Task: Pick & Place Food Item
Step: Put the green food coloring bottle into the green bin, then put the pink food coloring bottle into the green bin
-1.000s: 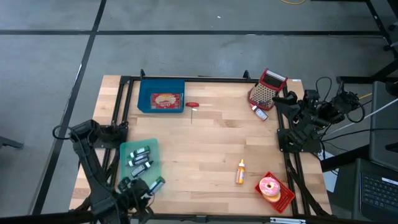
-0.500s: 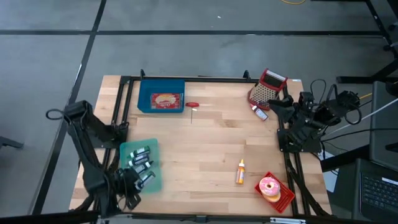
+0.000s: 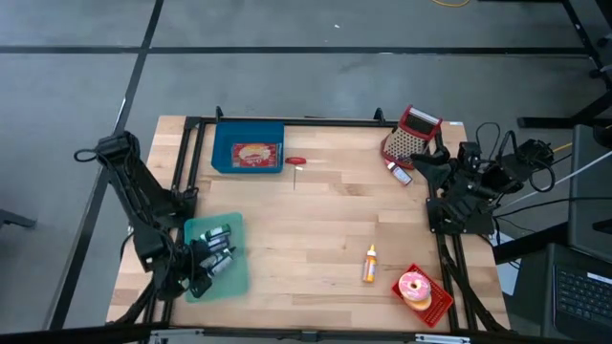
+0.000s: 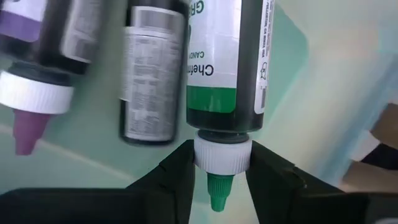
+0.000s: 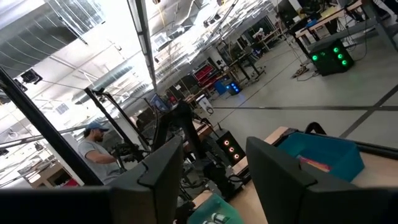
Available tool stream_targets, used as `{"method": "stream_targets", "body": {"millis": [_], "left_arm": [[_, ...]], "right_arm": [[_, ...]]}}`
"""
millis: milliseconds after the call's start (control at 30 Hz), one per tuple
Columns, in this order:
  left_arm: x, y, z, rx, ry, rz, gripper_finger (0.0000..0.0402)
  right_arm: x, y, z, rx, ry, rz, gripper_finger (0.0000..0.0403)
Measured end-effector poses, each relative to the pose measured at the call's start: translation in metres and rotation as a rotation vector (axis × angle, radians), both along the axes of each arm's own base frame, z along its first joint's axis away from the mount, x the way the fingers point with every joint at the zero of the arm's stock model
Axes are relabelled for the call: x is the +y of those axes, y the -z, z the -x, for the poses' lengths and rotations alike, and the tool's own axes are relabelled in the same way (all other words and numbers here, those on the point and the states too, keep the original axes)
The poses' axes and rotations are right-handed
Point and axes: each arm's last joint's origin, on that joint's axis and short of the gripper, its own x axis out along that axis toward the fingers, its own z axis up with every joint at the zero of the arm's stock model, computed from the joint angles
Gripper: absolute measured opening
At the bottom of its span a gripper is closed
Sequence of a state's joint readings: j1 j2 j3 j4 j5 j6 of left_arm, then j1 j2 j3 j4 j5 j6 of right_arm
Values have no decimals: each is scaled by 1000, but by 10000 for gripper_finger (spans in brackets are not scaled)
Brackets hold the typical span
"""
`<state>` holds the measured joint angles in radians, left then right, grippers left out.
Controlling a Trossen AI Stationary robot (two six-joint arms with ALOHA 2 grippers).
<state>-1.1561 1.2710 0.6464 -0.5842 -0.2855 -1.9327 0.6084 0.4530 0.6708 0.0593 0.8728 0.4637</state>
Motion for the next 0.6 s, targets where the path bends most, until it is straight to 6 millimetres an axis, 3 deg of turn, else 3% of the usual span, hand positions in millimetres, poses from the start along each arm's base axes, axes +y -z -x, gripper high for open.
{"method": "stream_targets", "body": {"millis": [167, 333, 467, 600], "left_arm": [[6, 8, 3, 25, -39, 59, 163], [2, -1, 1, -7, -71, 102, 191], [5, -17, -10, -176, -177, 103, 202], [13, -45, -29, -445, -312, 41, 202]], "right_arm": [[0, 0, 0, 0, 2, -1, 181], [0, -1, 0, -18, 0, -25, 181], [-1, -2, 0, -41, 12, -93, 180], [3, -4, -5, -52, 4, -102, 180]]}}
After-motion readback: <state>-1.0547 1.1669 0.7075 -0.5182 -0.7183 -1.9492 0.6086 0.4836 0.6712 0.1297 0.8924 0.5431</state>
